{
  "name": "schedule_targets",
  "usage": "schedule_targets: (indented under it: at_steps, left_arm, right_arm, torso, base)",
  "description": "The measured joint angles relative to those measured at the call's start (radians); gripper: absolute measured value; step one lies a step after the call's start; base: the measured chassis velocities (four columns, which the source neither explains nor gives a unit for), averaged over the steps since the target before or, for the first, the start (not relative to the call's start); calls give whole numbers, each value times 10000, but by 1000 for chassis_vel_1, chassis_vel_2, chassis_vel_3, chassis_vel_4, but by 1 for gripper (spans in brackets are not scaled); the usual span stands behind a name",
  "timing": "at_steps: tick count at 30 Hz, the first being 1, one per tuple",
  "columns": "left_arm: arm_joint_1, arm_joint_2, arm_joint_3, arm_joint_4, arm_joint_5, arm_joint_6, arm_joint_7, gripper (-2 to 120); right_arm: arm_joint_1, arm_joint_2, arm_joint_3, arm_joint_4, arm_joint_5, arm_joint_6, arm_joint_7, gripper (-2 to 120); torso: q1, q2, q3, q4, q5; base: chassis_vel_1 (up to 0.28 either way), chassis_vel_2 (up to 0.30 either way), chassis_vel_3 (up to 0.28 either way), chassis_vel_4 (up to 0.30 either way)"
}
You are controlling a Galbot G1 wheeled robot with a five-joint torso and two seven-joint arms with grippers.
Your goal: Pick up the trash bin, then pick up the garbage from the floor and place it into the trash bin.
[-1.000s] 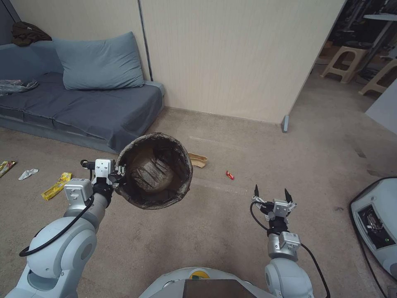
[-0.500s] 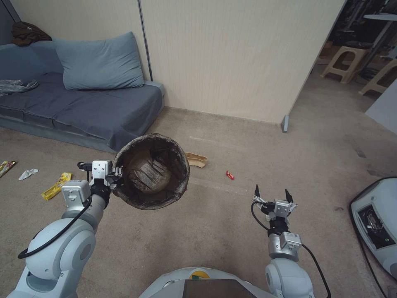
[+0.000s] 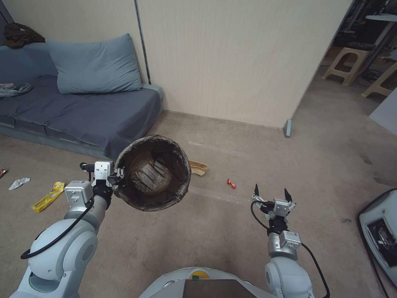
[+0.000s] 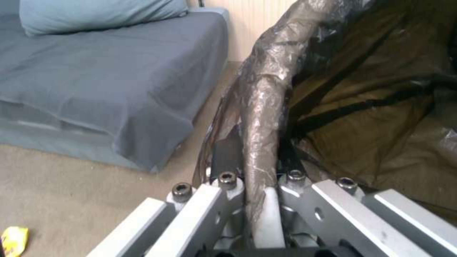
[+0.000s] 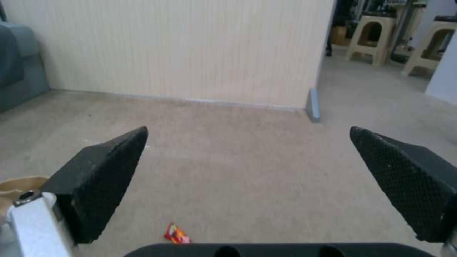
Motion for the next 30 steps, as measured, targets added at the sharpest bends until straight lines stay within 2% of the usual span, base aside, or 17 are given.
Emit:
schedule_targets:
  at_steps: [16,19,21,22,23,26,27,30]
  left_arm:
    - [-30,20,-29,4,16,0,47,0]
    - [-43,32,-49,4,16,0,62,0]
    - [-79,36,-51,4,16,0,71,0]
    - [-117,64,-38,4,11,0,79,0]
    - [-117,64,-38,4,11,0,79,0]
    - [-226,143,61,3,0,0,111,0]
    - [-226,143,61,3,0,0,111,0]
    - [-209,105,73,5,1,-1,117,0]
  right_arm:
    - [56,5,-19,-60,-360,86,90,100]
    - [137,-140,-86,18,-661,-20,483,100]
    - [369,-340,-187,176,-528,-958,1070,100]
    - [582,-532,-225,398,-84,-1850,1314,100]
    - [582,-532,-225,398,-84,-1850,1314,100]
    - [1312,-1056,-172,914,405,-3879,1497,100]
    - [1312,-1056,-172,914,405,-3879,1497,100]
    - [1922,-1320,-99,1037,801,-4894,1427,100]
  torso:
    - [1,0,0,1,0]
    - [0,0,-1,-3,-2]
    - [0,0,-3,-1,0]
    - [0,0,-3,-1,0]
    - [0,0,-3,-1,0]
    - [0,0,-3,-1,0]
    - [0,0,-3,-1,0]
    - [0,0,-2,2,0]
  base:
    - [-101,106,110,-107]
    - [-34,28,24,-59]
    - [0,0,0,0]
    - [0,0,0,0]
    - [0,0,0,0]
    - [0,0,0,0]
    - [0,0,0,0]
    - [0,0,0,0]
